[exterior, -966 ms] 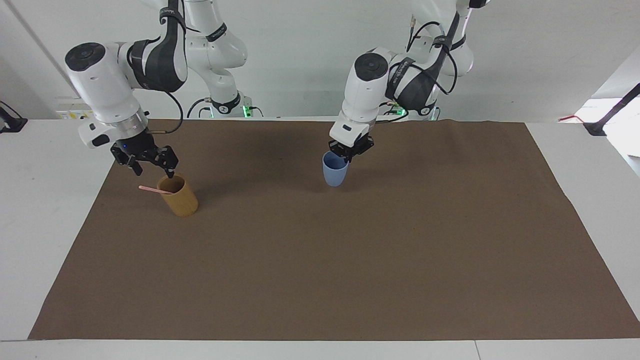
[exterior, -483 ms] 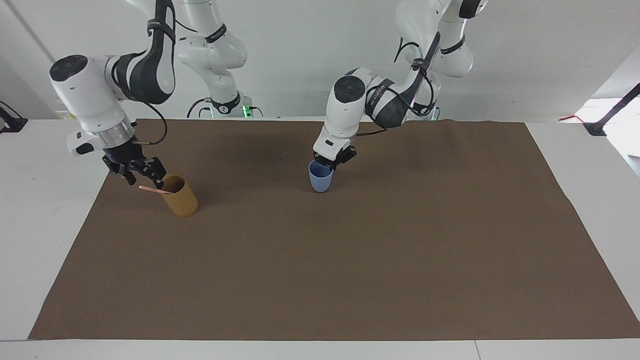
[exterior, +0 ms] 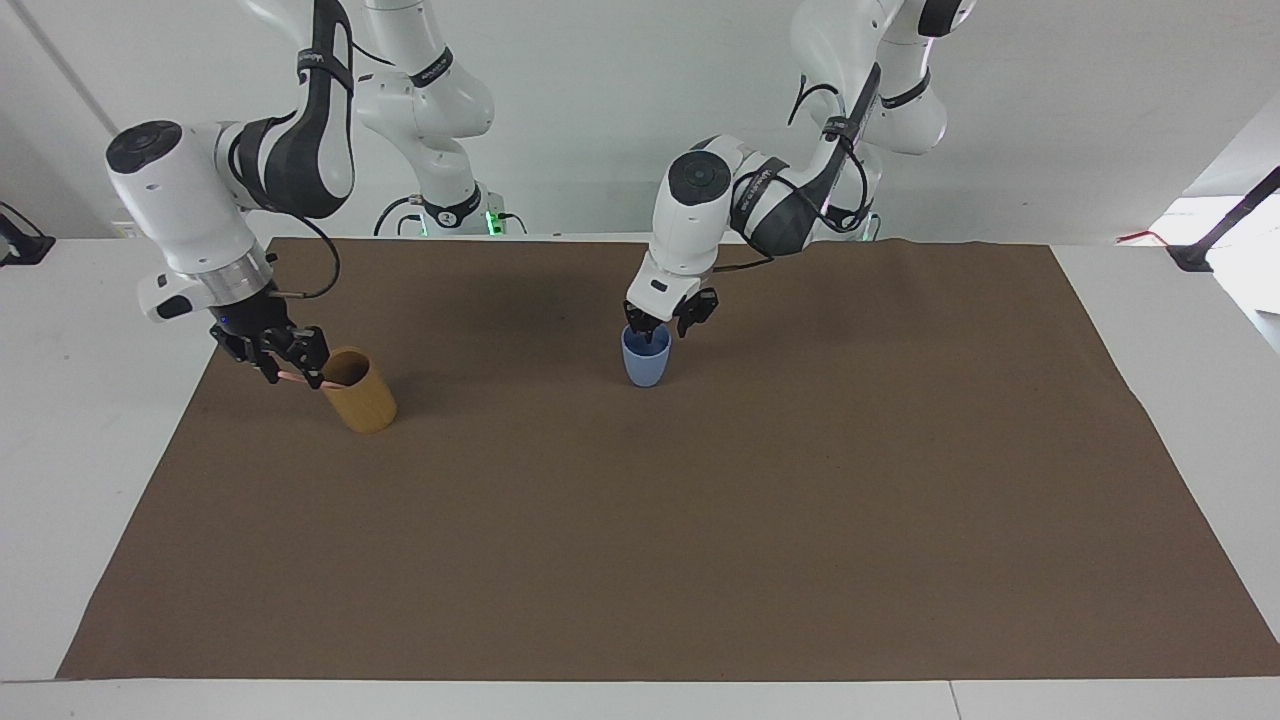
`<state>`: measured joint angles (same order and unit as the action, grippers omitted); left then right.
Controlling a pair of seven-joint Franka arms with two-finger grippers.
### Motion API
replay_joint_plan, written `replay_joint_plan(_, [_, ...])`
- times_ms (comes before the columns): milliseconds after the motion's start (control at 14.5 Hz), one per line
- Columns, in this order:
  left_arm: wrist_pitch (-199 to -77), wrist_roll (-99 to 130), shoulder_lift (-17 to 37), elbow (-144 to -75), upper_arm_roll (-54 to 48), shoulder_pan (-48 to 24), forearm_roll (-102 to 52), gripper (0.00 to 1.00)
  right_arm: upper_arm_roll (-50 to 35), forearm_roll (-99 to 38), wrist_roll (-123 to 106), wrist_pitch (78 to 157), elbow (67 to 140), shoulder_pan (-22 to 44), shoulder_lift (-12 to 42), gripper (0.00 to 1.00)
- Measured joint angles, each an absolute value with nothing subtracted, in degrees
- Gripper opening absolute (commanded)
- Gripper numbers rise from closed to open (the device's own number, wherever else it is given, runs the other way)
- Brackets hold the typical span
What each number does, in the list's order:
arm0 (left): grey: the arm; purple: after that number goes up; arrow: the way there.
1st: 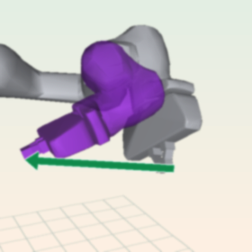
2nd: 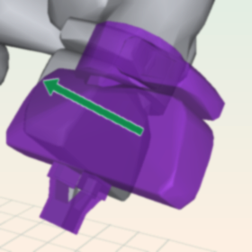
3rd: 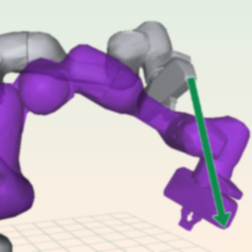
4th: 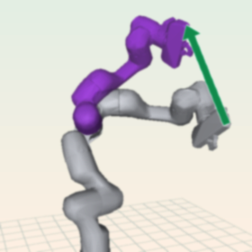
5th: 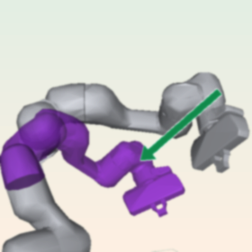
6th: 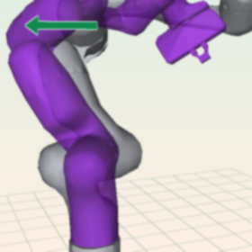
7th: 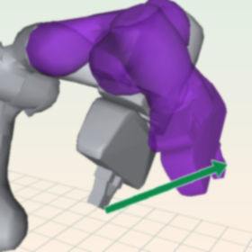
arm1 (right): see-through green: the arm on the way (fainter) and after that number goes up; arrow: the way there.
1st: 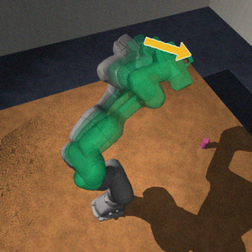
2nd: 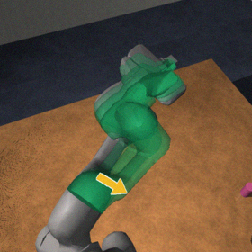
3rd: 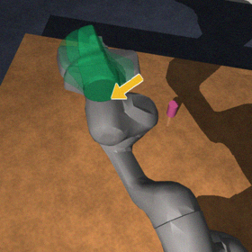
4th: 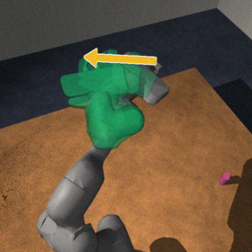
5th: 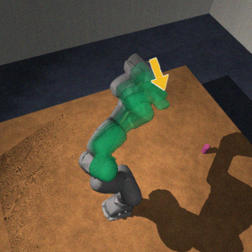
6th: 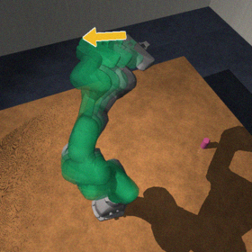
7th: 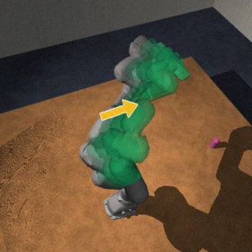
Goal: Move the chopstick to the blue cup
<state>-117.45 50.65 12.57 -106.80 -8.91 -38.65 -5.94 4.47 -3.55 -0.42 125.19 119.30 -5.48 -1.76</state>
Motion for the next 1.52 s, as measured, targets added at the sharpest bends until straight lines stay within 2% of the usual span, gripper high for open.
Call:
replay_joint_plan(207, [-116.64,50.51,9.97,-106.32,-8.06,-37.61,-5.91,1.00,4.43,-3.55,-0.51,125.39,119.03,-5.42,-1.75,0.37])
replay_joint_plan(483, [-106.93,41.29,4.98,-102.79,-7.28,-30.80,-5.81,1.00,4.43,-3.57,-2.34,125.40,118.77,-5.40,-1.72,0.13])
replay_joint_plan(759, [-100.11,31.24,-0.65,-102.38,-6.69,-16.60,-5.69,1.00,4.43,-3.60,-2.82,125.39,118.64,-5.38,-1.68,0.07])
replay_joint_plan(1034, [-95.79,19.95,-1.53,-102.55,-6.34,-3.86,-5.75,1.00,4.43,-3.60,-4.39,123.44,116.72,-5.37,-1.67,0.07])
replay_joint_plan(1379, [-95.60,12.10,-2.03,-101.91,-6.15,-1.26,-1.77,1.00,4.12,-3.62,-4.92,110.71,107.06,-4.53,-4.10,0.07])
replay_joint_plan(1517, [-93.02,8.35,-2.18,-99.03,-5.61,-1.08,-0.19,1.00,3.64,-3.67,-4.92,103.30,101.02,-2.99,-6.15,0.07])
